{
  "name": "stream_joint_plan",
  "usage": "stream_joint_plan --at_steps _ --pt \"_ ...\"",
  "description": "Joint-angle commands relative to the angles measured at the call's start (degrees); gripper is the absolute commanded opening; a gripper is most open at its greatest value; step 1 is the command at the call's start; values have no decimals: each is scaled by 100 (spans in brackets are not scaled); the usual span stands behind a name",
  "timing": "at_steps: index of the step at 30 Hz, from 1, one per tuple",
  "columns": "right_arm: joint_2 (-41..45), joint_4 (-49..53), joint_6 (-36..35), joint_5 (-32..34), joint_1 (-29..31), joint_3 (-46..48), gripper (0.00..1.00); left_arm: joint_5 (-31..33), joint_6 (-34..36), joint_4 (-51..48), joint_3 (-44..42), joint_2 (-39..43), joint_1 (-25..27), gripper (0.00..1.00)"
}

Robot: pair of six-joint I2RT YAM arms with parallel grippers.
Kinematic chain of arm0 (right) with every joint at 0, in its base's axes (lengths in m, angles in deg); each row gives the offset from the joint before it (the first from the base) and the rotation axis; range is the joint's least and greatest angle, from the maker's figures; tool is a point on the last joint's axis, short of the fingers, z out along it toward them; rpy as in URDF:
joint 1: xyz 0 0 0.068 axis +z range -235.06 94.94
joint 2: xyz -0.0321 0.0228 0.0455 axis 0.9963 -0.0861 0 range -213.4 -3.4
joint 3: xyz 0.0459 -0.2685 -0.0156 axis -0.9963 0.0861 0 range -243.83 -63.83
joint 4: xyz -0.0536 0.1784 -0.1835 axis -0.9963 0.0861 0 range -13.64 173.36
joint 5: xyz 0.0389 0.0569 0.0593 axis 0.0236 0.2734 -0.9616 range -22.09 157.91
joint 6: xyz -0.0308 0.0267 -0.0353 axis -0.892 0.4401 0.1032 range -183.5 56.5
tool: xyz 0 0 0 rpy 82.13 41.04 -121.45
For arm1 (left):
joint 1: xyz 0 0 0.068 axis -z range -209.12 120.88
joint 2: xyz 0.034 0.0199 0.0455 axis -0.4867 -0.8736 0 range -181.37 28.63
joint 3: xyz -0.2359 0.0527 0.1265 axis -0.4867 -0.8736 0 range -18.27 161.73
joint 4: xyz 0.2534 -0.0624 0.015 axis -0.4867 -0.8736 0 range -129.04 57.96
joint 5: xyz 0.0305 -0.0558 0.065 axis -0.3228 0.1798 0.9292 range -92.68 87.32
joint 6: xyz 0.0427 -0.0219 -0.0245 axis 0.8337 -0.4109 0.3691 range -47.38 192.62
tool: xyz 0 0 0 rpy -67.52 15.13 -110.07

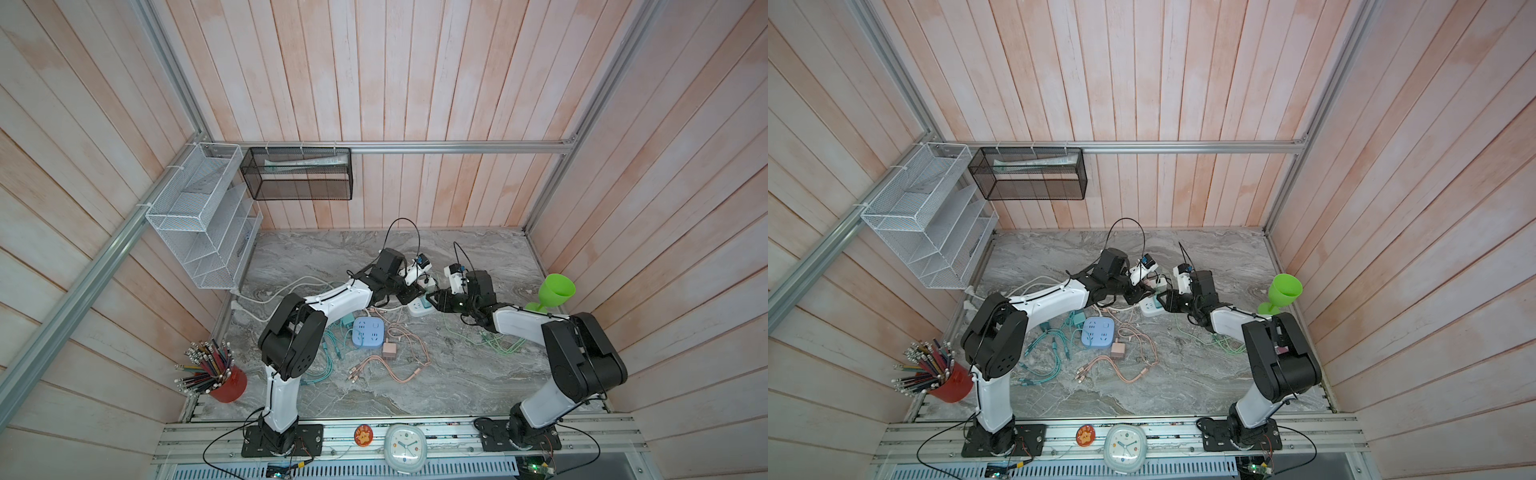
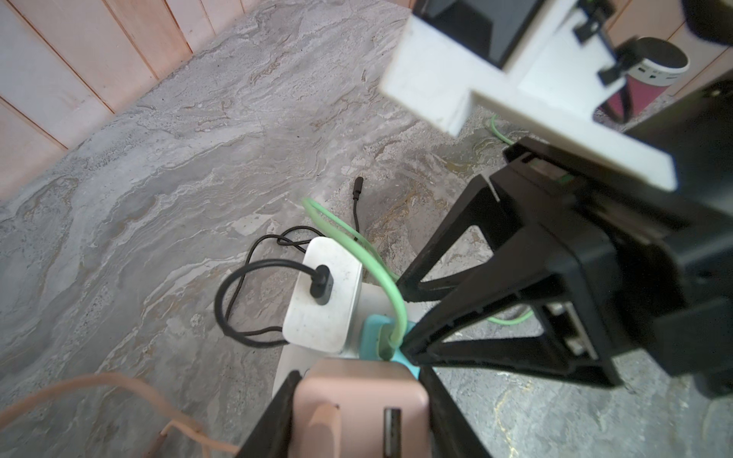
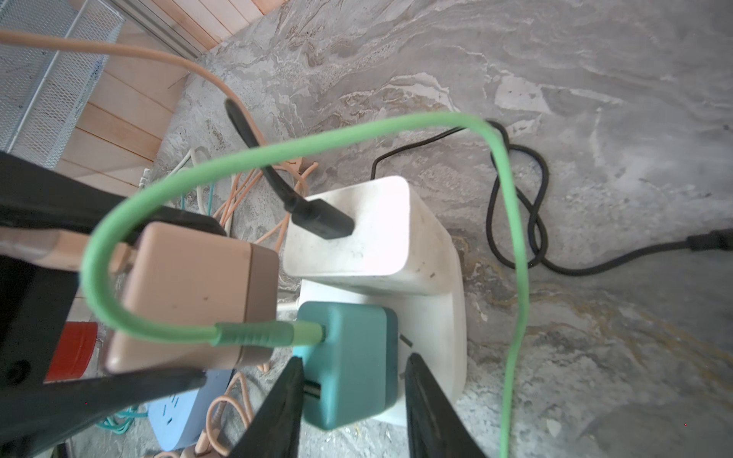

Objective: Pull the plug off the socket
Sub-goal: 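Pull the pink plug out with the left gripper while the right holds the strip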

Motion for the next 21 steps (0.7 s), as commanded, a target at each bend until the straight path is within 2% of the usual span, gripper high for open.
stream_joint_plan --at_steps 1,6,14,21 --pt "-245 1415 -11 108 111 344 40 65 -196 340 -240 334 -95 17" --pt "-93 1359 -19 148 115 318 41 -103 -536 641 -557 657 -261 17" --pt "37 1346 29 204 117 417 41 -165 -821 626 -678 684 -437 17" --pt "382 1281 35 365 117 505 45 276 -1406 712 -871 668 -761 17"
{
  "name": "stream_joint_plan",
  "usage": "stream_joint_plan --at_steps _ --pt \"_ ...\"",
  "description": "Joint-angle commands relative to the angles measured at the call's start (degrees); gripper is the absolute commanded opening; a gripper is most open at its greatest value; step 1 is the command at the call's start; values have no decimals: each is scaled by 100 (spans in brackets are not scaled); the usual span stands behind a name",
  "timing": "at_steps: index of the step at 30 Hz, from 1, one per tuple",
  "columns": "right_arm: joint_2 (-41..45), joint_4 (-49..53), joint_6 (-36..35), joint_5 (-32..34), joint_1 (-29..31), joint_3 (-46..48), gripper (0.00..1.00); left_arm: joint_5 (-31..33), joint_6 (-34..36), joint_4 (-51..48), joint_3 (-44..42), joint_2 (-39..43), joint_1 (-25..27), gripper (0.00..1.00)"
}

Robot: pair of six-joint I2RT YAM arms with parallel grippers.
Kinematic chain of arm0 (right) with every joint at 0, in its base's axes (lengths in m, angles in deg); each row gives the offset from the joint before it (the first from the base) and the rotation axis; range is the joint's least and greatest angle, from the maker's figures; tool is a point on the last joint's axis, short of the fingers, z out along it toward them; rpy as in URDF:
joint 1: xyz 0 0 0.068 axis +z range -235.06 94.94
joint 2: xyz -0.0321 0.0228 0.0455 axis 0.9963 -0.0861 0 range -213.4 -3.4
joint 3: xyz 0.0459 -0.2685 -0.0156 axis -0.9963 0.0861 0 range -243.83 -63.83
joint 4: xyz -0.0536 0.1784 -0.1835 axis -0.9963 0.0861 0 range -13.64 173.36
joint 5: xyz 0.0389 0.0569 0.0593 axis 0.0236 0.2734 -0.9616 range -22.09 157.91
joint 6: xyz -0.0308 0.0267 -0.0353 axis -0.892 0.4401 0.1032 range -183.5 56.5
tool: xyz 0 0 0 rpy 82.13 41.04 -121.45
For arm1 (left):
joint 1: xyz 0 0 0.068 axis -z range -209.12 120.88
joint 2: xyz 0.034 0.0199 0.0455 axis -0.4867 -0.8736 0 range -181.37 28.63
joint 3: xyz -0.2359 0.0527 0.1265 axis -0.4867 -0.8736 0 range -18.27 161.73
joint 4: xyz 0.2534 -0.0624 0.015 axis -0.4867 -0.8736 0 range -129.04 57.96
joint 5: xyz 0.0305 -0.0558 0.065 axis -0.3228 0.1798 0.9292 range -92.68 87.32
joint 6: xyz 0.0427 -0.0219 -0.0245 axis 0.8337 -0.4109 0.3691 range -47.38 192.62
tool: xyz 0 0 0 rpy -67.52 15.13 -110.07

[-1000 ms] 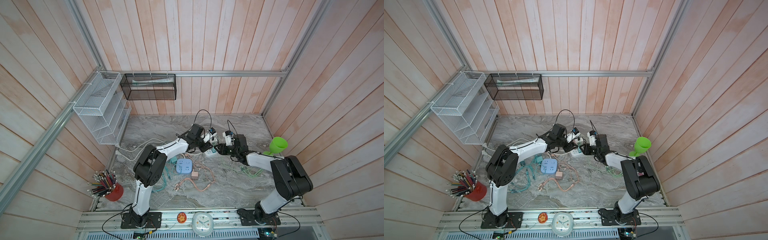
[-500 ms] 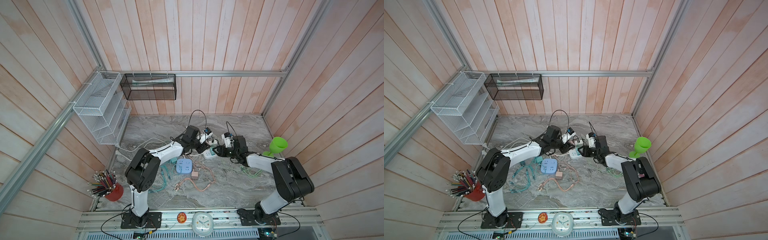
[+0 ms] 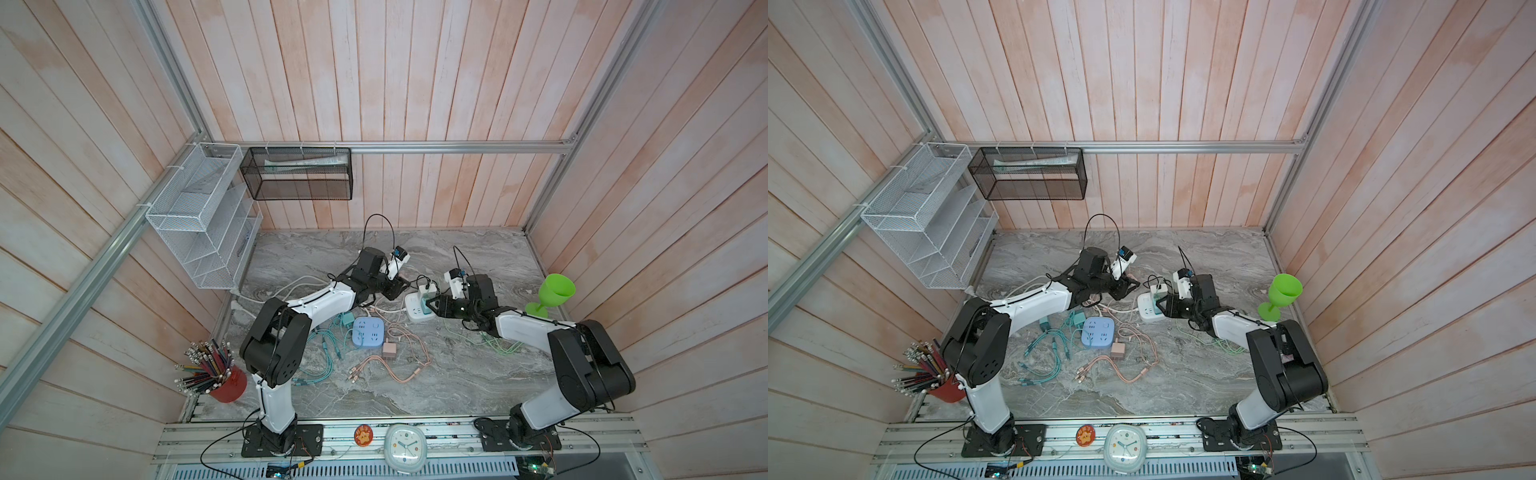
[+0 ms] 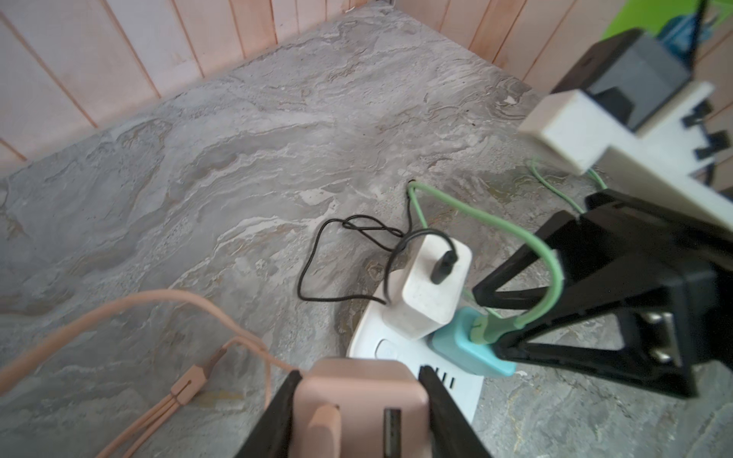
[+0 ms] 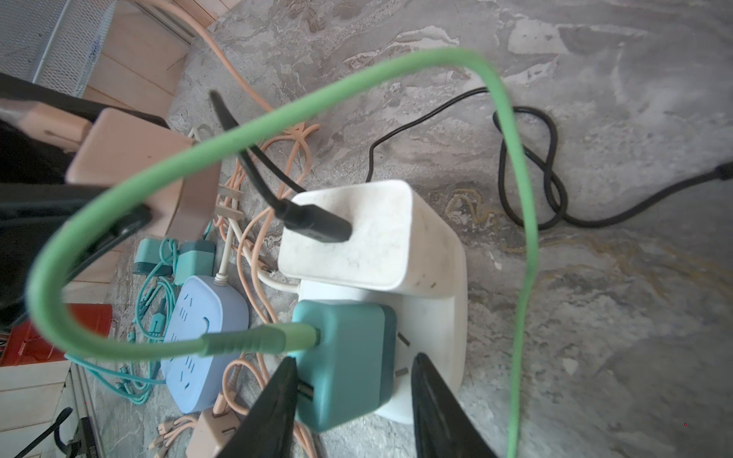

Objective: Pull the plug off the socket
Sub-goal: 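Pull the pink plug out with the left gripper while the right holds the strip, then open the left gripper to drop the pink plug beside the strip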

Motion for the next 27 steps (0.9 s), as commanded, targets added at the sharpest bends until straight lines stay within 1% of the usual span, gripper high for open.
stream_joint_plan --at_steps 1,10,12,14,19,24,27 --pt "20 906 -52 371 55 270 46 135 -428 174 -76 92 -202 17" --pt "259 897 -154 371 72 226 50 -74 -643 -415 371 -350 -245 18" --pt "366 897 -183 422 82 264 51 -62 -707 -463 433 -426 -250 19" --pt "468 914 -216 477 100 285 51 -23 -767 -441 446 -450 -250 22" --pt "557 925 -289 576 189 288 51 128 -791 -655 646 -542 -246 23" --pt "535 862 -289 646 289 243 52 11 -824 -729 746 -609 -243 31" --pt "426 946 -285 705 294 135 52 -63 -818 -818 839 -651 -242 39"
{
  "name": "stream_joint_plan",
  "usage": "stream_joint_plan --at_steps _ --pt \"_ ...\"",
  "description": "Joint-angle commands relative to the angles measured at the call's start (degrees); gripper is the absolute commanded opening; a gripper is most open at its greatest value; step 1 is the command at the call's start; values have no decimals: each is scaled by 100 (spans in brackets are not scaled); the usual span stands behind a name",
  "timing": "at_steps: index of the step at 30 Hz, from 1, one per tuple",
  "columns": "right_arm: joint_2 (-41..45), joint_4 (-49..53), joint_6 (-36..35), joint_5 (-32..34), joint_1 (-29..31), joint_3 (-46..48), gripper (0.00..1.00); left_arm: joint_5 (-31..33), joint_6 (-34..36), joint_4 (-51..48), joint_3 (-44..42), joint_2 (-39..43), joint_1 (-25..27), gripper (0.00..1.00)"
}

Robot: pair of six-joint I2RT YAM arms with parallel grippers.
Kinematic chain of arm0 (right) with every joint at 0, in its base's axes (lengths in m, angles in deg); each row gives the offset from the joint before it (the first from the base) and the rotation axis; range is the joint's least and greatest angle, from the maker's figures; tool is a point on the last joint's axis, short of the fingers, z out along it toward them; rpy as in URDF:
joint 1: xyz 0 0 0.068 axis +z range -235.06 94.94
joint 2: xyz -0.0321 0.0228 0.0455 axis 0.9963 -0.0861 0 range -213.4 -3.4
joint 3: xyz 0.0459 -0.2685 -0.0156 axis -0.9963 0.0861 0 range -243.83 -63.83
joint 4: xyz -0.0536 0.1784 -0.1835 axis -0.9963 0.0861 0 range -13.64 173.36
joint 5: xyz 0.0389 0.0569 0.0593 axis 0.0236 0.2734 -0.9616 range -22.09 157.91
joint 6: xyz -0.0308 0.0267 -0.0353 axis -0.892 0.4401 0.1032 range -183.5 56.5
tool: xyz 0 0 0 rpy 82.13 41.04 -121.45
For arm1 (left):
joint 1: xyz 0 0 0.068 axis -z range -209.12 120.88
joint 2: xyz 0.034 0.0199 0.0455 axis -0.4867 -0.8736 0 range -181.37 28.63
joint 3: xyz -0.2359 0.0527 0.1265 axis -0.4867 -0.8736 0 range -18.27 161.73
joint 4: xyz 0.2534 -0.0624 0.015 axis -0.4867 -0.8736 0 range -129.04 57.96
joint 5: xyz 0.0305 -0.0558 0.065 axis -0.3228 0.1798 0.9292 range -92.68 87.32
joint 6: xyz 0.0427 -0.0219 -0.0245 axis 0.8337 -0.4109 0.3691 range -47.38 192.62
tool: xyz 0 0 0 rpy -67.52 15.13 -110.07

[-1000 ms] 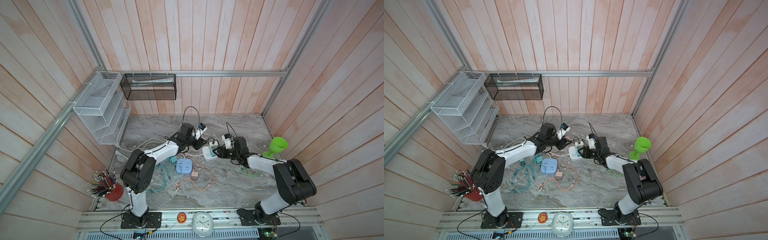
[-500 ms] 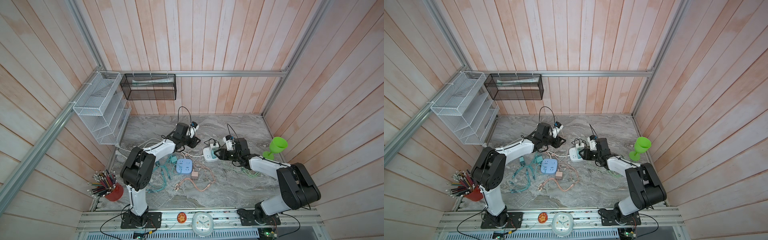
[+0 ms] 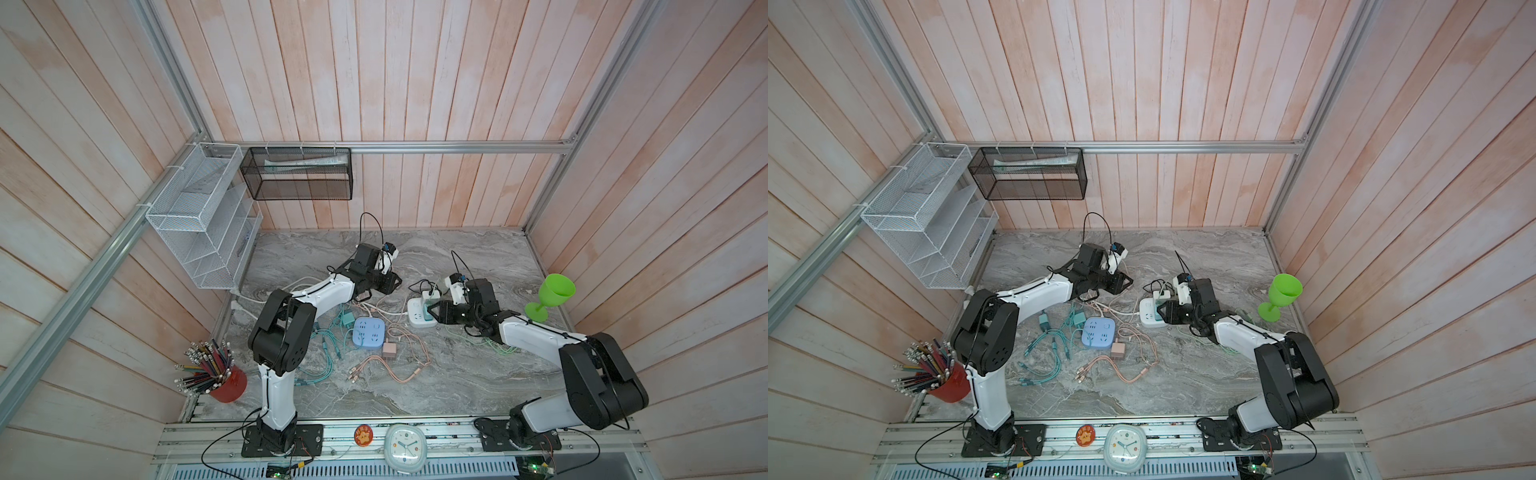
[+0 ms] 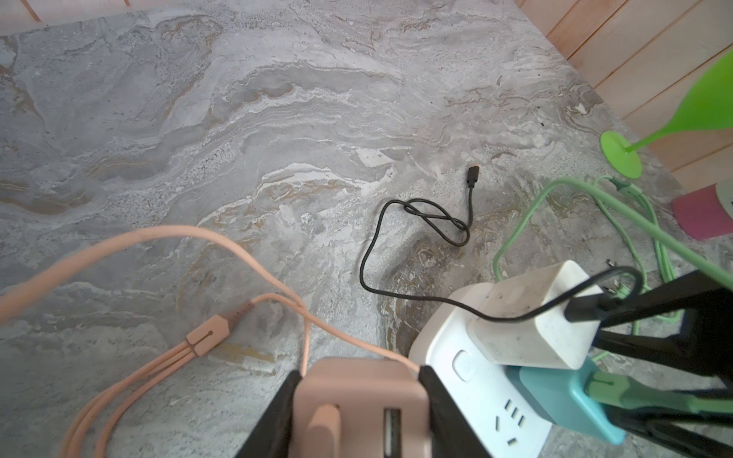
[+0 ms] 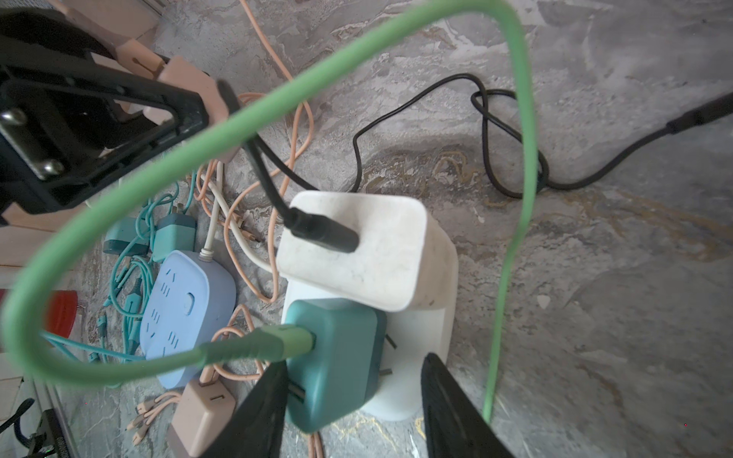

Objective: Pull the plug off the socket
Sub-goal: 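Open the left gripper to drop the pink plug beside the strip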

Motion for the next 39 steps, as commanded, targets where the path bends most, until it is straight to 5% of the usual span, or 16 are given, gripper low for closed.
stream_joint_plan --at_steps 1,11,18,20,22,39 --pt "-152 451 -108 216 55 -83 52 -121 -46 -150 213 -120 10 41" --pt "-279 367 22 209 45 -164 51 -85 130 -298 175 -17 28 63" --pt "-222 375 24 237 35 -138 51 108 142 -216 44 108 88 68" --pt "-179 353 23 229 35 -109 51 318 145 -171 -20 198 114 75" --pt "-105 324 7 229 34 -66 51 525 168 -164 -75 301 138 100" --pt "163 274 -94 115 17 -36 51 1151 -26 -728 34 625 166 100"
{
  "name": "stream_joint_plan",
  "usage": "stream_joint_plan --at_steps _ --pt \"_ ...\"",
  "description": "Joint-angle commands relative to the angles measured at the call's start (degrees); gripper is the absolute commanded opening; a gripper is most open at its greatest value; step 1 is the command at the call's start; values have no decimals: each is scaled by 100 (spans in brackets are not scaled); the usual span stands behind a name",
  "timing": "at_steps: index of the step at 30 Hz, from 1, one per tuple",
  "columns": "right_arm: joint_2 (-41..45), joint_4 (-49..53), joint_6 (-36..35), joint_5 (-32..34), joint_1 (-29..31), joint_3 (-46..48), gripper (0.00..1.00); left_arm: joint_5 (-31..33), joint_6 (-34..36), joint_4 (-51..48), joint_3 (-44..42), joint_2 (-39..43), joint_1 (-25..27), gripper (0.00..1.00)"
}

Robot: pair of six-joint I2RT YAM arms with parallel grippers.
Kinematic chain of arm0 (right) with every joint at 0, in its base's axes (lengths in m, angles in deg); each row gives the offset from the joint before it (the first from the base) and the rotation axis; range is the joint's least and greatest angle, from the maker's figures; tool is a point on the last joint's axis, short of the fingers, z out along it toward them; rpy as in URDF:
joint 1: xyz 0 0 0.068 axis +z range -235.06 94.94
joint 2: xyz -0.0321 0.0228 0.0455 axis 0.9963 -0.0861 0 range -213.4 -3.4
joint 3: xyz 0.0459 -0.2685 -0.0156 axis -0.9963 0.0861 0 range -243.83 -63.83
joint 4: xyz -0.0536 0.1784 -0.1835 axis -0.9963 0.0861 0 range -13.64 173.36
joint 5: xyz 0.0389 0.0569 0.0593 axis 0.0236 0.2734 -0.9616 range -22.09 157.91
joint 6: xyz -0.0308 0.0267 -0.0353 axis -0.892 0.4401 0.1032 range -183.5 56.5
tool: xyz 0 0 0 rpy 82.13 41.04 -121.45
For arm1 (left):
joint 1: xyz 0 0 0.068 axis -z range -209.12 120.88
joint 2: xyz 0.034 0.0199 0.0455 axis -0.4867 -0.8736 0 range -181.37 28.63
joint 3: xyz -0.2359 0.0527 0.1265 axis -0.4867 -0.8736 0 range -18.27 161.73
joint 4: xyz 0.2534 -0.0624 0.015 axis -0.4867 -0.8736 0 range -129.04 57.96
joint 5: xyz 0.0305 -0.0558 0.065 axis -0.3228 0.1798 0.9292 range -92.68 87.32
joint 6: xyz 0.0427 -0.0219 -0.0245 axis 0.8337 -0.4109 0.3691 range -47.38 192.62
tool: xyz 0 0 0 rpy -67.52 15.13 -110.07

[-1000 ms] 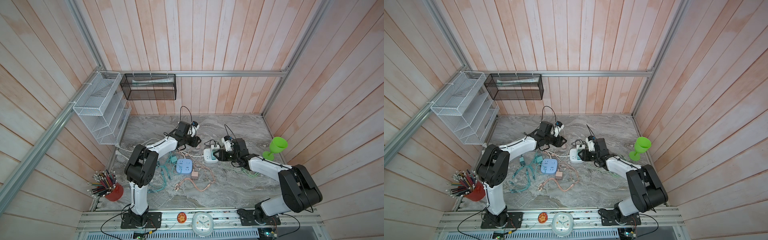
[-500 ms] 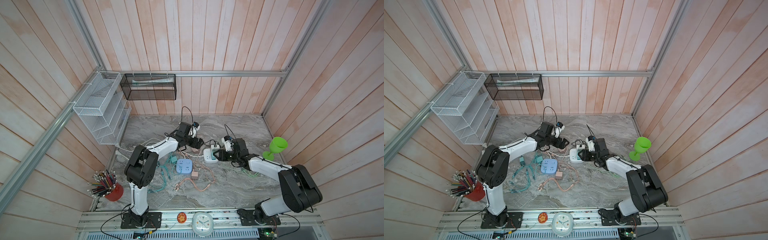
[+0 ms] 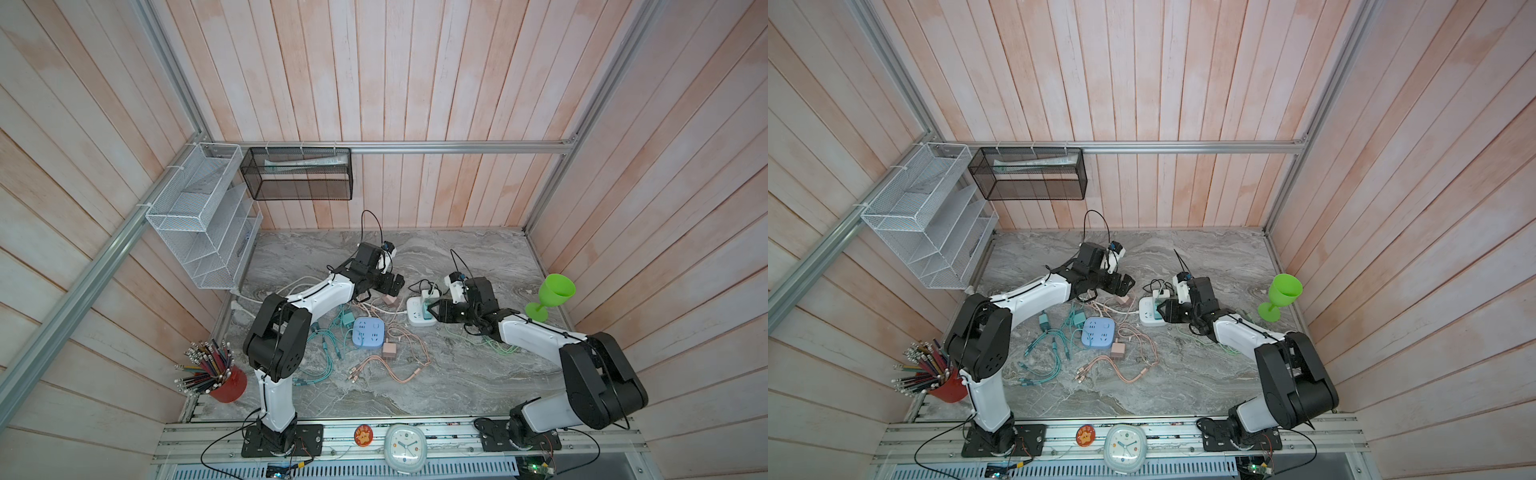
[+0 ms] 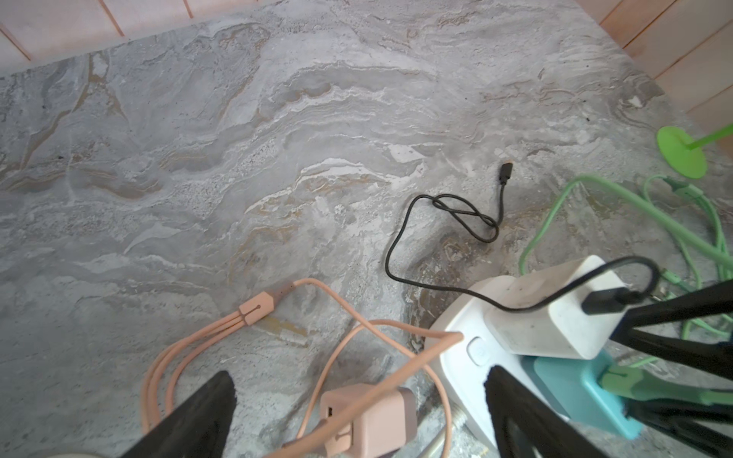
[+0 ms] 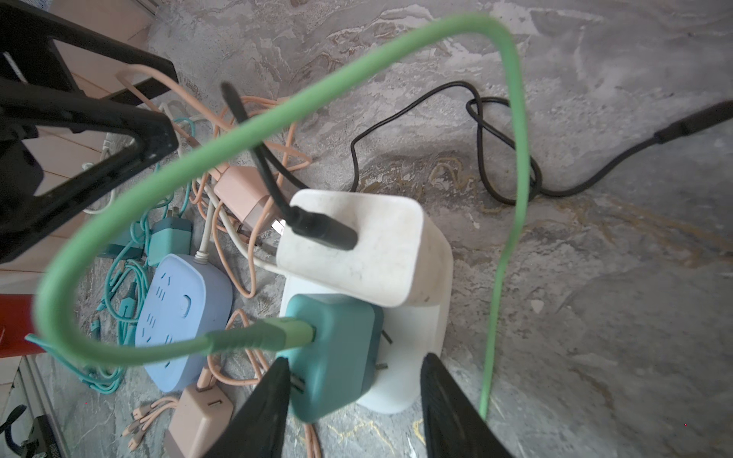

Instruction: Pull the plug off the socket

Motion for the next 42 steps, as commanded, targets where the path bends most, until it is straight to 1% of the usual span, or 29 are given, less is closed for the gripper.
stream_joint_plan --at_steps 1,6,13,16,19,22,24,28,31,33,35,36,40,41,42 --pt "163 132 -85 21 2 85 51 344 -64 -167 -7 376 54 100" --pt "187 90 -90 -48 2 64 51 527 -82 -99 -65 592 74 100" --pt "258 161 -131 -61 45 61 51 426 -124 -57 149 653 70 100" --pt "292 295 -152 55 122 88 51 395 -94 -65 137 695 94 100" --pt "328 375 -128 202 205 114 51 418 182 -77 2 747 214 100" --pt "286 454 -40 369 328 68 50 449 601 26 -315 873 430 97" --pt "196 538 36 564 437 -1 49 330 738 96 -561 964 500 93" --pt "-22 657 168 971 614 -168 45 -81 733 95 -808 1038 580 83" --pt "-225 748 192 1185 737 -386 42 124 912 17 -839 981 840 75" --pt "-364 878 166 1373 810 -542 40 223 997 -56 -809 885 962 66" --pt "-471 945 144 1514 853 -650 38 158 995 -100 -759 761 1006 57" --pt "-495 941 151 1568 856 -672 37 113 994 -109 -754 713 1021 54" --pt "-497 932 176 1751 860 -697 35 62 1009 -108 -699 527 1106 54" --pt "-483 932 169 1803 857 -686 35 75 1006 -116 -660 470 1123 52" --pt "-465 936 142 1869 855 -672 35 80 987 -134 -616 399 1133 48"
